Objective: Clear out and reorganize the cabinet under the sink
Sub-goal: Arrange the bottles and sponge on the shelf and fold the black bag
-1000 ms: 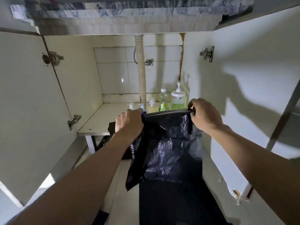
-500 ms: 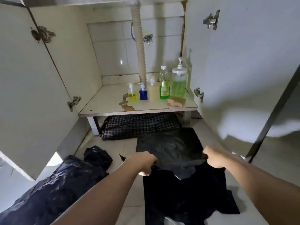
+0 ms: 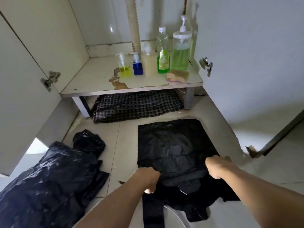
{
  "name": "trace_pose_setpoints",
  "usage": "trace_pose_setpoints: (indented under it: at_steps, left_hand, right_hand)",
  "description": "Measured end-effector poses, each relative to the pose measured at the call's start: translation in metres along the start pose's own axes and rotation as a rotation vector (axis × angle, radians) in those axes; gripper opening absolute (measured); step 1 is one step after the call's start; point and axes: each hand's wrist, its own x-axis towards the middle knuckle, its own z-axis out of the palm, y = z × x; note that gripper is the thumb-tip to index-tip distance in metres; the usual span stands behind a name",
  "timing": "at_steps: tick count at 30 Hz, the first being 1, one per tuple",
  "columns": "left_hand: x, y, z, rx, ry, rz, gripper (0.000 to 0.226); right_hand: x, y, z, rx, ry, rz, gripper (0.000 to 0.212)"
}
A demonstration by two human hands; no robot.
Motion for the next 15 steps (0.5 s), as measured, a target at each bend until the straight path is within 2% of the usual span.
trace_pose_setpoints:
  at_steps: [5, 9, 10, 12, 15]
  left_hand:
    - [0.001, 0.008, 0.002, -0.053, -0.042, 0.015, 0.049]
    - [0.001, 0.008, -0.003, -0.122, -0.076, 0.011, 0.061]
    - [0.001, 0.005, -0.006, -0.169, -0.081, 0.005, 0.063]
    - [-0.002, -0.001, -0.018, -0.254, -0.050, 0.006, 0.059]
    - [-0.018, -0.023, -0.048, -0.282, 0.070, 0.016, 0.051]
  right_hand:
    - [0.003, -0.005, 0.003, -0.049, 0.043, -0.020, 0.042]
    - [-0.002, -0.010, 0.003, -0.097, -0.075, -0.012, 0.033]
    - [-0.004, -0.011, 0.000, -0.104, -0.122, -0.006, 0.035]
    - [-0.008, -0.018, -0.012, -0.079, -0.199, 0.007, 0.054]
    - [-0.019, -0.043, -0.041, 0.005, -0.177, -0.044, 0.068]
